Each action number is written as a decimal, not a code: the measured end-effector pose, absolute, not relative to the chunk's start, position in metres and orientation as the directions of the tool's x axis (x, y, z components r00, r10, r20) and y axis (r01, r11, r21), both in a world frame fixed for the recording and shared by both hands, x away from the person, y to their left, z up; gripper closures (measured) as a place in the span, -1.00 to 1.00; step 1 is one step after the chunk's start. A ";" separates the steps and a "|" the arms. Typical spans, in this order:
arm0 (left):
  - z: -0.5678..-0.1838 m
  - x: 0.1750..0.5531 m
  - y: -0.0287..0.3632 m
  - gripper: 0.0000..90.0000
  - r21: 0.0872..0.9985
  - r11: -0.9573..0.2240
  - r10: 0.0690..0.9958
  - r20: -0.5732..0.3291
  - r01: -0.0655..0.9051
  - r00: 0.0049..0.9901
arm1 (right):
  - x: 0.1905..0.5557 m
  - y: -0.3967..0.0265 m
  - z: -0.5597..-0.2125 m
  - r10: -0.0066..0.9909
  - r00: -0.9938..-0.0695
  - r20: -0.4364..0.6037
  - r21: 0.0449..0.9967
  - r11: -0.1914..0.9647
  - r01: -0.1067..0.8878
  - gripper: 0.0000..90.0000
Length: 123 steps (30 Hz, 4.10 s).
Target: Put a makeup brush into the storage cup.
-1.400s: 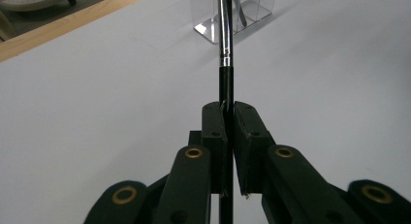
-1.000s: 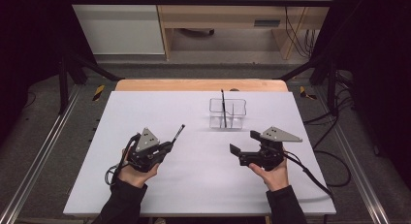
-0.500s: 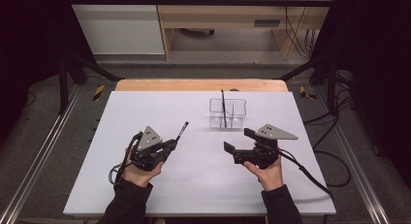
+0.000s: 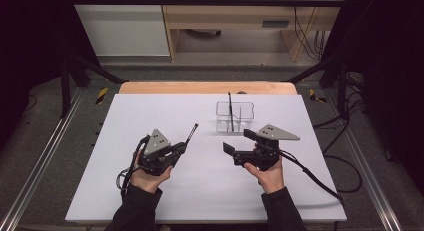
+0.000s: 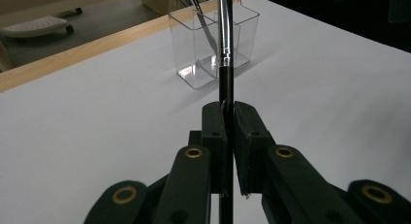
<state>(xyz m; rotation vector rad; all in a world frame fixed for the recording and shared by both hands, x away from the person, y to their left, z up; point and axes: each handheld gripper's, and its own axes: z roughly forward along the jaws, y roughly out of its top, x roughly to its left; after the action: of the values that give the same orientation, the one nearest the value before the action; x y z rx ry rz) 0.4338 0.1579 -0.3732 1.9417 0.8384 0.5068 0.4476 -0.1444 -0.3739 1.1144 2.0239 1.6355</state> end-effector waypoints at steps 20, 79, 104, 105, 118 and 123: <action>-0.381 0.434 0.139 0.86 0.895 -0.289 0.712 -0.036 0.339 0.701 | 0.453 -0.128 -0.374 0.705 -0.653 0.277 0.928 -0.020 0.373 -0.64; -0.391 0.432 0.098 0.86 0.910 -0.242 0.702 -0.074 0.336 0.708 | 0.466 -0.109 -0.392 0.627 -0.617 0.475 0.853 -0.156 0.498 0.30; -0.389 0.431 0.097 0.86 0.917 -0.221 0.714 -0.080 0.333 0.695 | 0.466 -0.108 -0.394 0.598 -0.614 0.515 0.831 -0.174 0.528 0.75; -0.389 0.430 0.096 0.86 0.917 -0.222 0.715 -0.079 0.332 0.695 | 0.466 -0.108 -0.394 0.596 -0.617 0.514 0.832 -0.172 0.527 0.77; -0.389 0.430 0.096 0.85 0.919 -0.221 0.709 -0.079 0.328 0.700 | 0.465 -0.108 -0.393 0.572 -0.635 0.519 0.834 -0.175 0.524 0.86; -0.389 0.431 0.098 0.84 0.916 -0.222 0.700 -0.088 0.333 0.708 | 0.464 -0.108 -0.393 0.570 -0.645 0.510 0.841 -0.171 0.514 0.86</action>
<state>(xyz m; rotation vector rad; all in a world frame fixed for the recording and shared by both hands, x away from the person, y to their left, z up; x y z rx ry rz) 0.4313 0.0976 -0.3888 1.8241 0.8121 0.4202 0.4642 -0.1084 -0.3928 1.3045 1.9946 1.9797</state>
